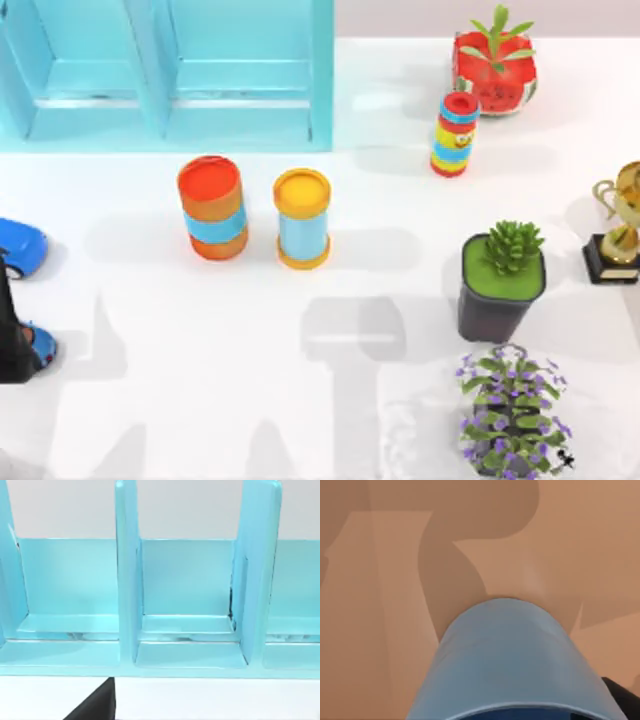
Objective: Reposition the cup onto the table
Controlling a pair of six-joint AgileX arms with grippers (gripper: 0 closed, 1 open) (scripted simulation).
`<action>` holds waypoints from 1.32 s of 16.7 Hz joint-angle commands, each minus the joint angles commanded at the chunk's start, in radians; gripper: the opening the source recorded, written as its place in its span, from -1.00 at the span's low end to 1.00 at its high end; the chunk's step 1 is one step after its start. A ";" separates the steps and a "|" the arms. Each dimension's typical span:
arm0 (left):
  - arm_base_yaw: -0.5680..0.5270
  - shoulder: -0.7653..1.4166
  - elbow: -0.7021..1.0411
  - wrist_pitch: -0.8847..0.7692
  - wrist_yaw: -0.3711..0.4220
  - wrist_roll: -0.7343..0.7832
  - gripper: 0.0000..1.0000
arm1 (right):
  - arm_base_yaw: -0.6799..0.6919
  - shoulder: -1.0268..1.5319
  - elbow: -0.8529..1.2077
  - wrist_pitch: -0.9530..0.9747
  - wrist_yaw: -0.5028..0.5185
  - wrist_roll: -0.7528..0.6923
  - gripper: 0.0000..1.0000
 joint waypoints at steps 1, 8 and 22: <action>0.000 0.000 0.000 0.000 0.000 0.000 1.00 | 0.000 0.000 0.000 0.000 0.000 0.000 -1.00; 0.000 0.000 0.000 0.000 0.000 0.000 1.00 | 0.093 -0.074 0.040 -0.112 0.001 0.085 -1.00; 0.000 0.000 0.000 0.000 0.000 0.000 1.00 | 0.347 -0.277 0.139 -0.412 -0.001 0.348 -1.00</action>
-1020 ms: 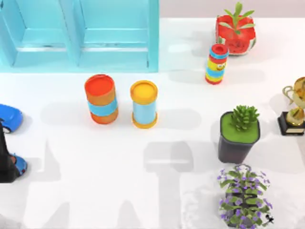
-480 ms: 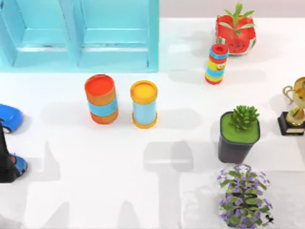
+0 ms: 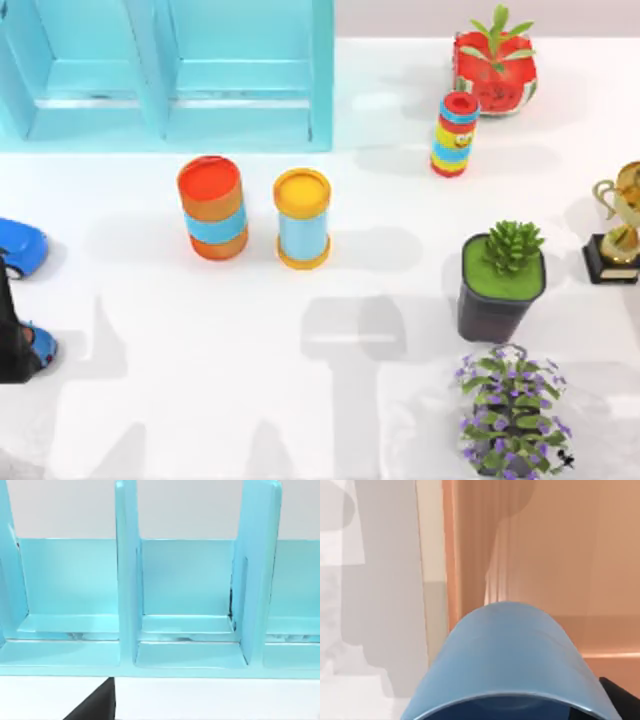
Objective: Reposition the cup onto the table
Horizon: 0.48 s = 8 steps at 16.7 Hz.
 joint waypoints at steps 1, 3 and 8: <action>0.000 0.000 0.000 0.000 0.000 0.000 1.00 | 0.021 0.008 0.016 0.003 -0.001 0.021 -1.00; 0.000 0.000 0.000 0.000 0.000 0.000 1.00 | 0.088 0.036 0.069 0.013 -0.003 0.092 -1.00; 0.000 0.000 0.000 0.000 0.000 0.000 1.00 | 0.369 0.157 0.279 0.040 -0.013 0.385 -1.00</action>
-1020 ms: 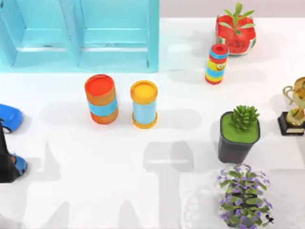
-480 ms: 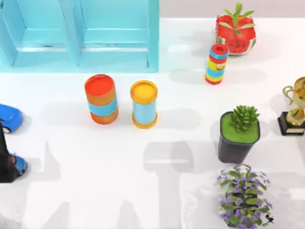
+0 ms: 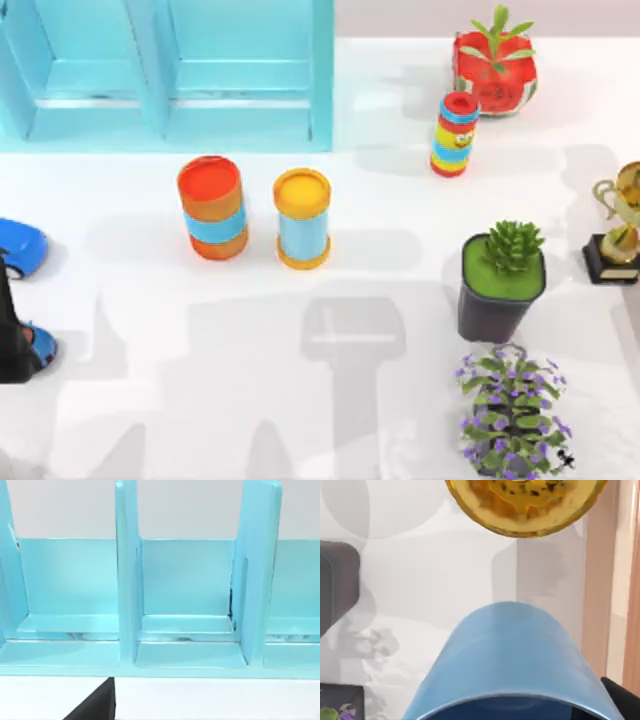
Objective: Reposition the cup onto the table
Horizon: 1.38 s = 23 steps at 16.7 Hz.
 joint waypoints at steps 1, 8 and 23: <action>0.000 0.000 0.000 0.000 0.000 0.000 1.00 | 0.069 0.031 0.050 0.003 -0.002 0.071 -1.00; 0.000 0.000 0.000 0.000 0.000 0.000 1.00 | 0.572 0.290 0.354 -0.027 -0.002 0.572 -1.00; 0.000 0.000 0.000 0.000 0.000 0.000 1.00 | 0.889 0.507 0.448 -0.049 0.015 0.883 -1.00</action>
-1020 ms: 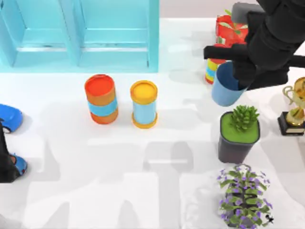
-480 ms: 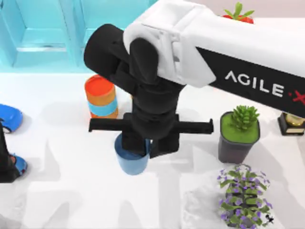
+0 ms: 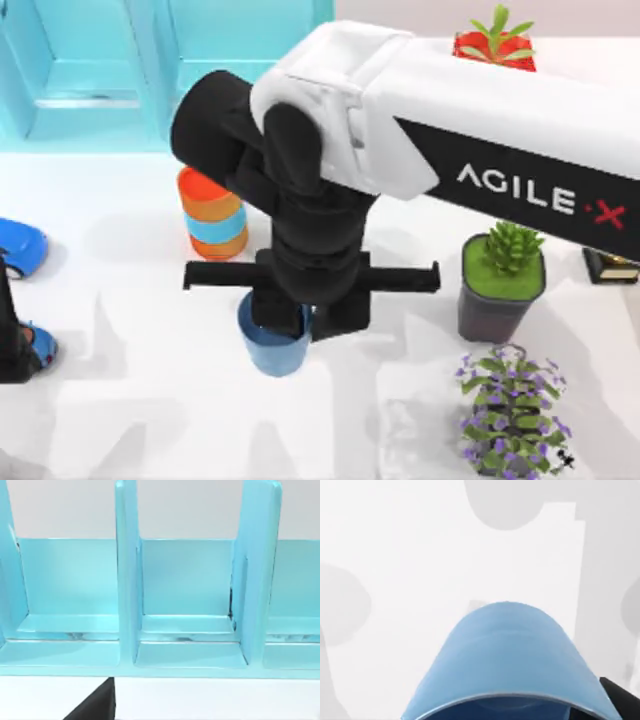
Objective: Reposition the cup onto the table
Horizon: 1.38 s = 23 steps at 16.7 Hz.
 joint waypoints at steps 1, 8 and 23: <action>0.000 0.000 0.000 0.000 0.000 0.000 1.00 | 0.003 0.007 -0.019 0.031 -0.001 0.001 -1.00; 0.000 0.000 0.000 0.000 0.000 0.000 1.00 | 0.015 0.050 -0.123 0.179 0.002 0.012 -1.00; 0.000 0.000 0.000 0.000 0.000 0.000 1.00 | 0.015 0.050 -0.123 0.179 0.002 0.012 0.96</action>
